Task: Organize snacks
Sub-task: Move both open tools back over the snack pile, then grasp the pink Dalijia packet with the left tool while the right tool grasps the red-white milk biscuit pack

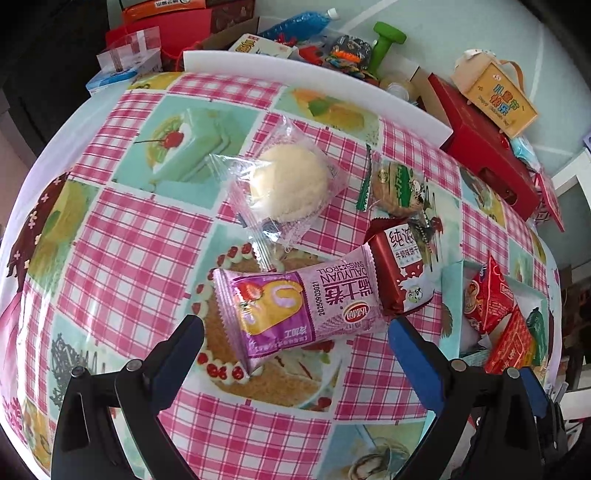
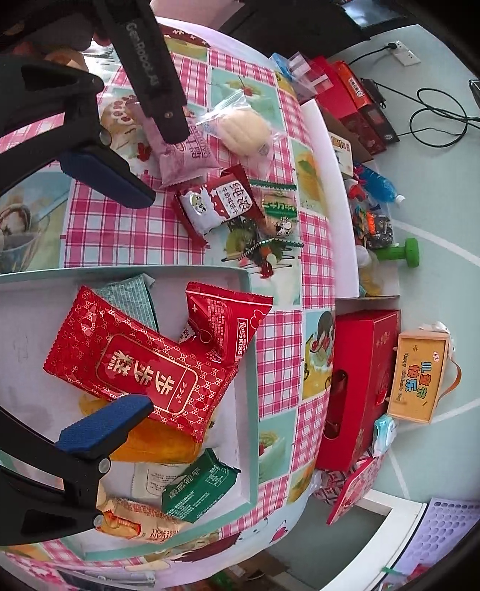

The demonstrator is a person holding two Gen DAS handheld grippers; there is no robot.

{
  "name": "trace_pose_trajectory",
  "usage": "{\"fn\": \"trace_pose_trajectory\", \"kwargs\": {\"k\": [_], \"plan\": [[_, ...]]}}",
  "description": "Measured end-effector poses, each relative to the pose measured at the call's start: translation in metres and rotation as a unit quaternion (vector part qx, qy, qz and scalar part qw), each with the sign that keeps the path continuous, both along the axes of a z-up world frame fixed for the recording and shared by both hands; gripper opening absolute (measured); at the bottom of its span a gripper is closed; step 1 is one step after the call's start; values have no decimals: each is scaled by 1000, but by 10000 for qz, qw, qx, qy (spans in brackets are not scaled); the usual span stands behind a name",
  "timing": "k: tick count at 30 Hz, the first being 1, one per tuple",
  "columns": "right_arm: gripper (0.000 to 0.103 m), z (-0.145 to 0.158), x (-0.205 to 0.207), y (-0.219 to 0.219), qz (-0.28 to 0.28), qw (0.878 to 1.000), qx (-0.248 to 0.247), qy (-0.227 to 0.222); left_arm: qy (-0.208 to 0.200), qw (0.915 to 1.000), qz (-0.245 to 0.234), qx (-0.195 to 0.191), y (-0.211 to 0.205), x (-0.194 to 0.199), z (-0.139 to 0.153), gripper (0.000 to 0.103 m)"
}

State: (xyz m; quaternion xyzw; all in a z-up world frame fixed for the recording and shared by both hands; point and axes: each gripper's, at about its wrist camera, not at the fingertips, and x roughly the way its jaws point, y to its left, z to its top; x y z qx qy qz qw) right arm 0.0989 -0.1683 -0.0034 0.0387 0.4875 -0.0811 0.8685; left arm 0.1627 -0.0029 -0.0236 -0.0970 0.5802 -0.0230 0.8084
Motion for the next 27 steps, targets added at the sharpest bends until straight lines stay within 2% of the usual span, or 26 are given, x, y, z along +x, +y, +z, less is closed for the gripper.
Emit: {"fn": "trace_pose_trajectory", "kwargs": {"k": [5, 11, 12, 13, 18, 23, 25, 27], "plan": [[101, -2, 2, 1, 16, 10000, -24, 8, 58, 10000, 18, 46, -6, 6, -11, 99], [100, -3, 1, 3, 35, 10000, -77, -1, 13, 10000, -33, 50, -13, 10, -17, 78], [100, -2, 1, 3, 43, 9999, -95, -3, -21, 10000, -49, 60, -14, 11, -17, 70], [100, -3, 1, 4, 46, 9999, -113, -2, -46, 9999, -65, 66, -15, 10, -16, 66], [100, -2, 2, 7, 151, 9998, -146, -28, -123, 9999, -58, -66, -10, 7, -14, 56], [91, 4, 7, 13, 353, 9993, -60, -87, -260, 9996, -52, -127, -2, 3, -8, 46], [84, 8, 11, 15, 435, 9990, -37, -117, -236, 9996, -29, -164, 2, 2, -8, 37], [81, 13, 17, 17, 549, 9984, 70, -137, -176, 9996, 45, -217, 9, 0, -9, 37]]}}
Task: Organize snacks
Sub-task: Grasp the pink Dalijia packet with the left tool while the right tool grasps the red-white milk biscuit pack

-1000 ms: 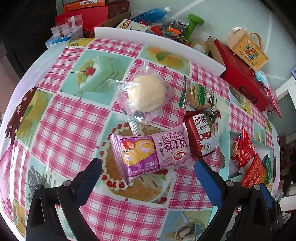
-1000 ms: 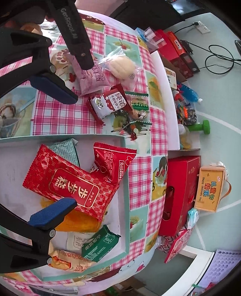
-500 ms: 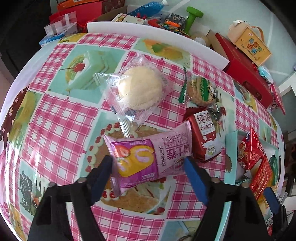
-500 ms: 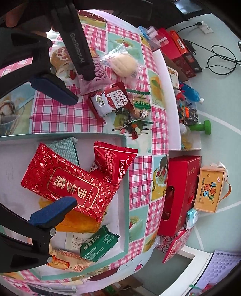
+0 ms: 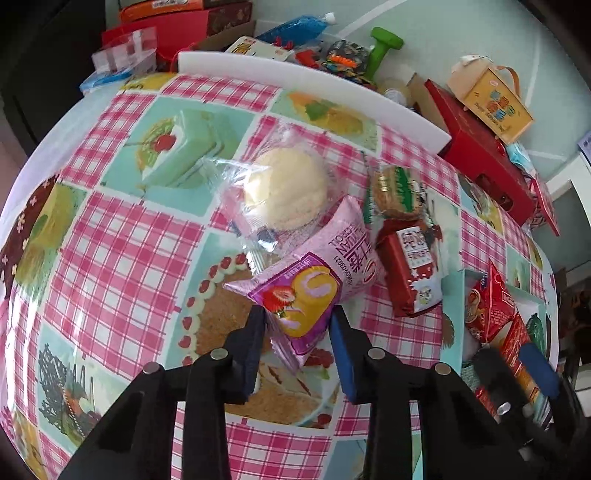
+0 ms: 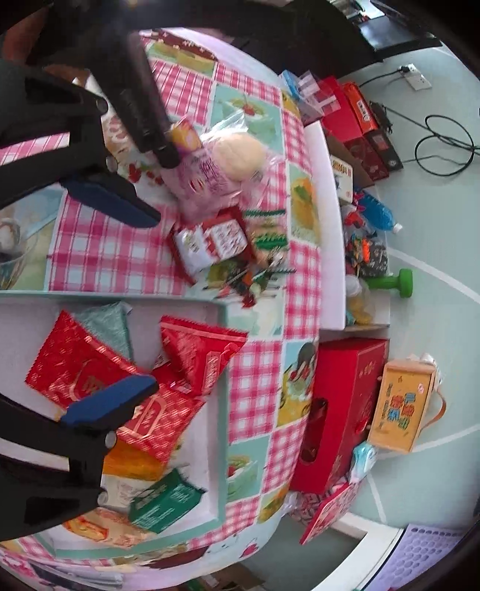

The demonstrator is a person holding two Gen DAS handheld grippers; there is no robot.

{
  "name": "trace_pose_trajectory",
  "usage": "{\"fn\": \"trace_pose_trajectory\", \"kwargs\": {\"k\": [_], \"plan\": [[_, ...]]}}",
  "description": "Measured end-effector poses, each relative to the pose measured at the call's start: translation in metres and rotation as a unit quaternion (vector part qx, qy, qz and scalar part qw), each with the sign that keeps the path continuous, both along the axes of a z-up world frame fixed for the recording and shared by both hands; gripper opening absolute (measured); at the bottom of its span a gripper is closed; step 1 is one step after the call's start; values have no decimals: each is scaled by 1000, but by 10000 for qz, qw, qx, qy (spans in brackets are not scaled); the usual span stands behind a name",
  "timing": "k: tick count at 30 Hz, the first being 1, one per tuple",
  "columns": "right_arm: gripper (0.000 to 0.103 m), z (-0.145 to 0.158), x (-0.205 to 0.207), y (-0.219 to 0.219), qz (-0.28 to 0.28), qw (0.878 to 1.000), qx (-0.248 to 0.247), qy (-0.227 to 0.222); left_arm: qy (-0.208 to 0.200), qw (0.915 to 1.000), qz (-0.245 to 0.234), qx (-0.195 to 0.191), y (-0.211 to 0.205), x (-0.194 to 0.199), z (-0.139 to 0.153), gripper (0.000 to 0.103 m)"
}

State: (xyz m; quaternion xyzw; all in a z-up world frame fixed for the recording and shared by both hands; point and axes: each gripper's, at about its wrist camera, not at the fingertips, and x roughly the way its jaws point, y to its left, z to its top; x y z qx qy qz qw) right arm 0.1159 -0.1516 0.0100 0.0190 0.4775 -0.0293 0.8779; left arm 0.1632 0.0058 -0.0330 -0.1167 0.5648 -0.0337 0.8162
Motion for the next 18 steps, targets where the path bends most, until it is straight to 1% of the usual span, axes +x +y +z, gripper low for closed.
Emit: {"fn": "trace_pose_trajectory", "kwargs": {"k": [2, 3, 6, 7, 9, 11, 13, 18], "plan": [[80, 5, 9, 2, 154, 9998, 125, 1, 52, 9999, 82, -116, 7, 0, -2, 37], [77, 7, 14, 4, 222, 9997, 140, 23, 61, 9998, 118, -155, 10, 0, -1, 37], [74, 9, 31, 15, 447, 9990, 39, 85, 64, 9997, 186, -107, 16, -2, 1, 37], [70, 8, 36, 18, 518, 9986, 47, 125, 70, 9997, 197, -96, 18, -3, 2, 37], [63, 3, 46, 23, 607, 9978, 95, 227, 68, 9996, 226, -125, 22, -3, 4, 37], [61, -7, 57, 26, 649, 9968, 205, 420, 67, 9995, 267, -158, 26, -4, 5, 38], [55, -17, 67, 27, 675, 9956, 310, 569, 85, 9994, 285, -160, 28, -4, 5, 38], [55, -34, 80, 35, 746, 9940, 204, 778, 126, 9995, 248, -137, 24, -1, 3, 38]]}}
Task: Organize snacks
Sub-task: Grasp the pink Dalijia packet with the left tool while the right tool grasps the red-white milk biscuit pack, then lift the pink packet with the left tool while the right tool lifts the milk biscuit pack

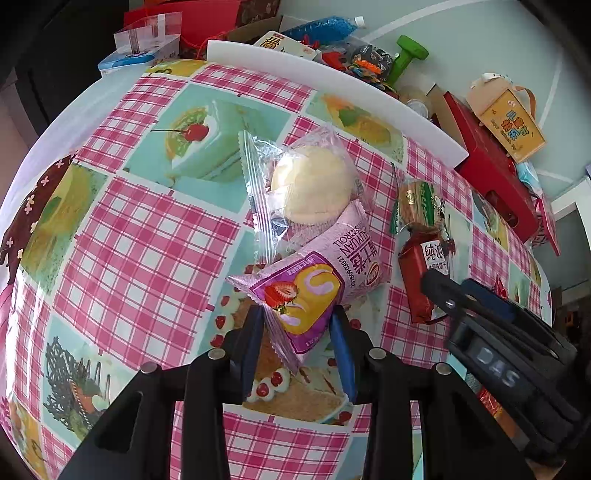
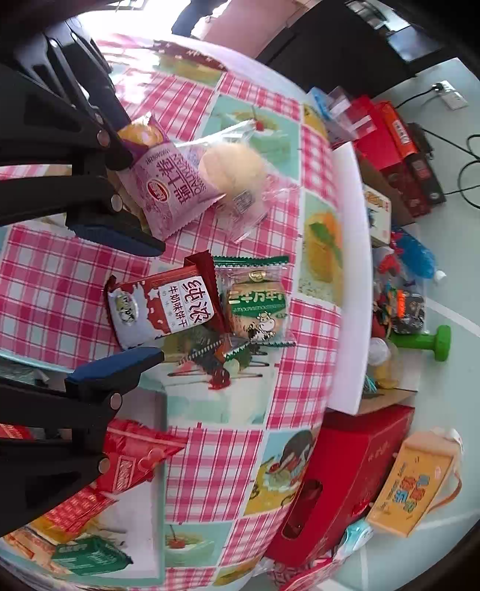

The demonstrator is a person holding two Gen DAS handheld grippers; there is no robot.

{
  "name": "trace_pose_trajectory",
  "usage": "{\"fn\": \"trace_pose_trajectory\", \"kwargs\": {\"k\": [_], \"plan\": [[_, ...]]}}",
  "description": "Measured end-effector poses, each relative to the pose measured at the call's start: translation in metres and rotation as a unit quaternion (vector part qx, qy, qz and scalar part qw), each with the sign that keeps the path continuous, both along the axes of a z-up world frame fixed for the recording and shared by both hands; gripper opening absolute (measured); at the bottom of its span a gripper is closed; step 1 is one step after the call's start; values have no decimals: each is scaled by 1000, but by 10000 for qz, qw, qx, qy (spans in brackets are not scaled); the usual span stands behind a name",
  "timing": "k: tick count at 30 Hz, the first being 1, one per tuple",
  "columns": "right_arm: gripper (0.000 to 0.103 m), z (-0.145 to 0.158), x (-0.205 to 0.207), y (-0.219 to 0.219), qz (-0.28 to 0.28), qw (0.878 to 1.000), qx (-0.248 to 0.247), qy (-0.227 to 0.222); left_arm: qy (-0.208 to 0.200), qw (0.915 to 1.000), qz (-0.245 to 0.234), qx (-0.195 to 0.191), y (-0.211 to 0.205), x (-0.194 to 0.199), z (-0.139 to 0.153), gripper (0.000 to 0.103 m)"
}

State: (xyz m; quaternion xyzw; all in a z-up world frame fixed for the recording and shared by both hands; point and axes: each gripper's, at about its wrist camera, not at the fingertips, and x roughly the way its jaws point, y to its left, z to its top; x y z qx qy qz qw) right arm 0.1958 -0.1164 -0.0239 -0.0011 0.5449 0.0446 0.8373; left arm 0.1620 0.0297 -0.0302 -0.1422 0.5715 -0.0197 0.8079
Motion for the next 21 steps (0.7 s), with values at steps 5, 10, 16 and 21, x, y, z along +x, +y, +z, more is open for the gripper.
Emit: {"fn": "trace_pose_trajectory", "kwargs": {"k": [5, 10, 16, 21], "plan": [[53, -13, 11, 6, 57, 9996, -235, 153, 17, 9999, -69, 91, -5, 2, 1, 39], [46, -21, 15, 10, 101, 9988, -405, 242, -33, 9997, -161, 193, -9, 4, 4, 50], [42, -21, 8, 9, 82, 9990, -394, 190, -67, 9994, -211, 266, -7, 5, 8, 61], [42, -22, -10, 4, -44, 9994, -306, 157, -164, 9994, -213, 237, 0, 3, 15, 64]]}}
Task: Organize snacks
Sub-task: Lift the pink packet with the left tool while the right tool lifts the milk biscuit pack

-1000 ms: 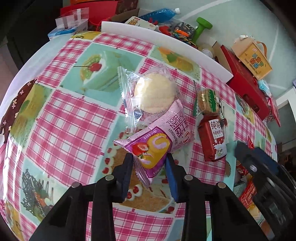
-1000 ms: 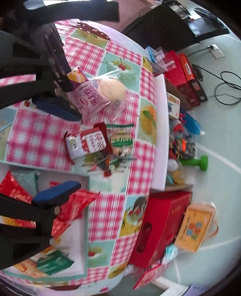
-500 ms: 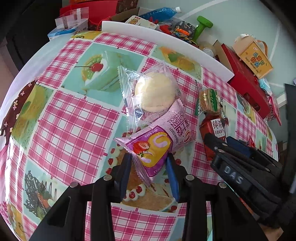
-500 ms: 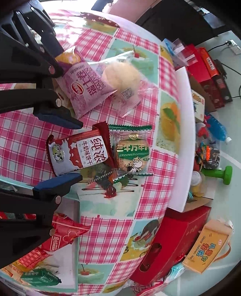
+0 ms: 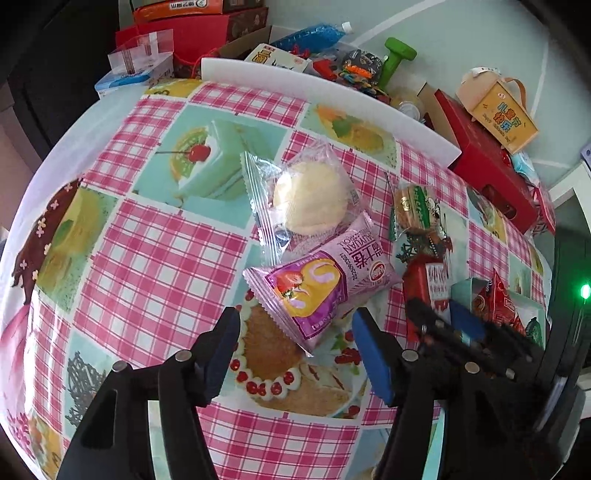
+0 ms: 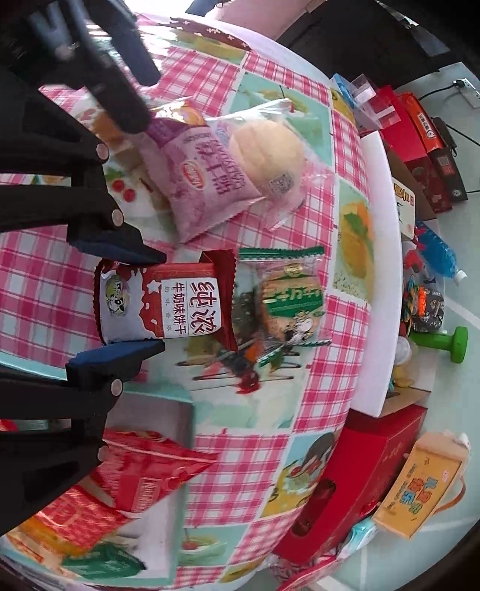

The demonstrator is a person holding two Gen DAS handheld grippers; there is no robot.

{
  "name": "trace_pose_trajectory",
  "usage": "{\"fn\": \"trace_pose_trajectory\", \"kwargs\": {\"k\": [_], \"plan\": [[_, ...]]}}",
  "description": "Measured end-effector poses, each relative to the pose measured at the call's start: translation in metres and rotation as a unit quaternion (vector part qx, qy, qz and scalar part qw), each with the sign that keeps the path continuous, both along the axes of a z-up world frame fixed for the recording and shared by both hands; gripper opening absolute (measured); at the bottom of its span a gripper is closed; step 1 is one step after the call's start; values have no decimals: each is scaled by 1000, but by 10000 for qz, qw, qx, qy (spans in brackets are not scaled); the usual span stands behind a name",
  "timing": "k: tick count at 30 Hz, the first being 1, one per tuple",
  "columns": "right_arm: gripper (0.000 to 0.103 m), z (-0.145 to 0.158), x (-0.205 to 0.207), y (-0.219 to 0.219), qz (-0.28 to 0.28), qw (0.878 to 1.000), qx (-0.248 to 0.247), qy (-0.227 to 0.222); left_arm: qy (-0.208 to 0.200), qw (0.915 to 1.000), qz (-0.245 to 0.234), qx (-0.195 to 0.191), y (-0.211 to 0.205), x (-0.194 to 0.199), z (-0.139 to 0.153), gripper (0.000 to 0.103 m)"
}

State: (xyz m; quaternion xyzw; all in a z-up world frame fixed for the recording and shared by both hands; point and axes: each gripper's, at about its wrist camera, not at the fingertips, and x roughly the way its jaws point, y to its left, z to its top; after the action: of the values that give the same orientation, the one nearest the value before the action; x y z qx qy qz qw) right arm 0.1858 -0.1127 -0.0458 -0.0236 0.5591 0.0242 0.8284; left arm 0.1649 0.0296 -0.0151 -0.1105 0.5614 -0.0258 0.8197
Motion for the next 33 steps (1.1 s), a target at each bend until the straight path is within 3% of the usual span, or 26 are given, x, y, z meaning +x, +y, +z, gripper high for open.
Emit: {"fn": "trace_pose_trajectory", "kwargs": {"k": [8, 12, 16, 26, 29, 31, 33], "plan": [[42, -1, -31, -3, -203, 9997, 157, -60, -437, 9981, -361, 224, -1, 6, 19, 65], [42, -1, -40, -8, -321, 9991, 266, -62, -622, 9950, -633, 461, -14, 13, 20, 64], [42, 1, -51, -14, -334, 9988, 348, -69, -820, 9912, -934, 460, -25, 21, 14, 64], [42, 5, -58, -12, -366, 9984, 432, -50, -418, 9905, -1263, 356, -46, 22, -6, 64], [42, 6, -62, -12, -401, 9981, 469, -40, -356, 9888, -1365, 484, -58, 19, -8, 62], [42, 6, -65, -13, -423, 9978, 516, -39, -236, 9874, -1410, 673, -66, 19, -16, 52], [42, 6, -67, -14, -444, 9975, 555, -37, -144, 9874, -1428, 667, -69, 18, -23, 48]]}}
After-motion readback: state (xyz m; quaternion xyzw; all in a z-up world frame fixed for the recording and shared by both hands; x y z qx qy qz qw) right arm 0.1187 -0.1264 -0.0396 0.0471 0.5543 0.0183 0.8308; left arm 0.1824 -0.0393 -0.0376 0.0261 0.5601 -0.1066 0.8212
